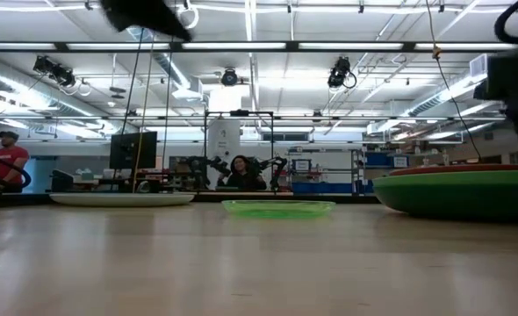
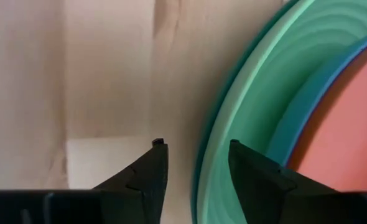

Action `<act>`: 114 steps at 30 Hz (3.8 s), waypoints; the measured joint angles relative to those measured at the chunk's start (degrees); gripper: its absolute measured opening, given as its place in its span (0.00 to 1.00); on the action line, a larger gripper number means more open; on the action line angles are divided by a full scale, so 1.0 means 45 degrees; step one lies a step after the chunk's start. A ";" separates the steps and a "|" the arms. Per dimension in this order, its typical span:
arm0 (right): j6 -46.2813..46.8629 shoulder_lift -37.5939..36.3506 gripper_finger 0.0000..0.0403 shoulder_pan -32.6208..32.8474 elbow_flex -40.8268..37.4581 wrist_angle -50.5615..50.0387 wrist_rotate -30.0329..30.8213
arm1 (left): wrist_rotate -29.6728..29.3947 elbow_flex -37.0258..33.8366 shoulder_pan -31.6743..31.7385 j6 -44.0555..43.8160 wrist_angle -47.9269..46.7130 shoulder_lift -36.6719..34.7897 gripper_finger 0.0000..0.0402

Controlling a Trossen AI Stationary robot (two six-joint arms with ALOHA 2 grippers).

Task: Stack plastic plates
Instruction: Stack the large pile of plates on the large sky blue plate

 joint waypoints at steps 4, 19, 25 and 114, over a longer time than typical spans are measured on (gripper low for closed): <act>0.1004 0.0360 0.34 -0.0399 0.0000 0.0206 -0.0019 | 0.0728 0.0003 0.0239 0.2872 0.2941 0.0982 0.71; 0.0337 -0.0887 0.07 -0.0479 0.0039 0.0111 -0.0086 | 0.3190 0.0002 0.1053 0.2951 0.4780 0.1437 0.59; -0.2284 -0.2191 0.06 -0.0734 0.0039 0.0162 -0.0020 | 0.2345 0.0002 0.1710 0.2653 0.4069 0.1437 0.60; -1.6142 -0.4842 0.07 -0.8672 0.0131 0.3448 -0.1406 | 0.3586 0.0007 0.8079 1.5041 0.4630 0.3418 0.43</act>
